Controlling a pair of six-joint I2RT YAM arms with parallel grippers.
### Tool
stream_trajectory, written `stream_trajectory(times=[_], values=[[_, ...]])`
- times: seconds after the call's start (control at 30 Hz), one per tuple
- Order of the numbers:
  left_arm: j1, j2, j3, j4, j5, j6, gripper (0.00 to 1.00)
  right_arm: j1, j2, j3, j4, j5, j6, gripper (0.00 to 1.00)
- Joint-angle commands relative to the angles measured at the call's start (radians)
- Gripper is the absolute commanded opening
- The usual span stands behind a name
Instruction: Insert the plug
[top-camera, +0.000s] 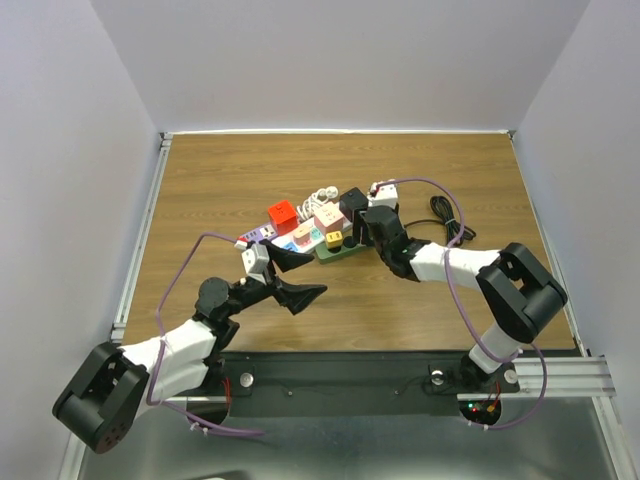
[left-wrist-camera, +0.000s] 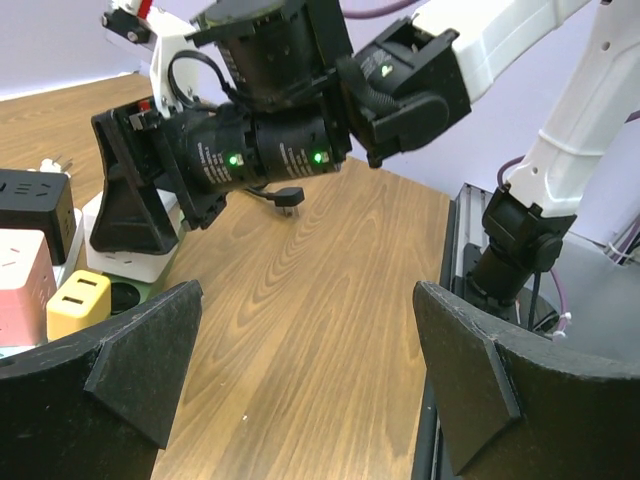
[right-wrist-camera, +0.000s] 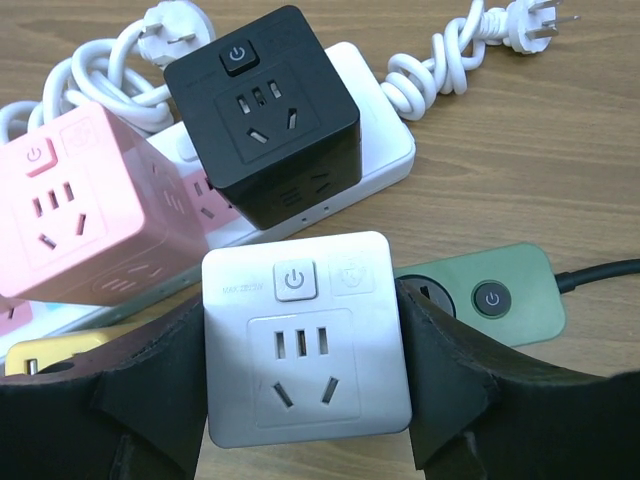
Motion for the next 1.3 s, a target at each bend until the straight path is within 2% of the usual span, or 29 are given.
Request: stream_trajectory(times=[0.0, 0.3, 0.5, 0.87, 1.27], values=[[0.006, -0.021, -0.013, 0.096, 0.017, -0.003, 0.98, 0.074, 0.196, -0.161, -0.277, -0.196, 0.273, 0.0], [0.008, -0.026, -0.015, 0.096, 0.014, -0.003, 0.98, 0.097, 0.202, -0.27, -0.176, -0.18, 0.347, 0.0], [0.008, -0.035, -0.016, 0.096, 0.017, -0.001, 0.98, 0.134, 0.191, -0.292, -0.173, -0.142, 0.37, 0.01], [0.008, -0.052, -0.019, 0.09, 0.014, -0.001, 0.98, 0.194, 0.298, -0.306, -0.156, -0.116, 0.43, 0.0], [0.008, -0.052, -0.018, 0.091, 0.019, -0.003, 0.98, 0.28, 0.302, -0.353, -0.145, -0.071, 0.529, 0.0]])
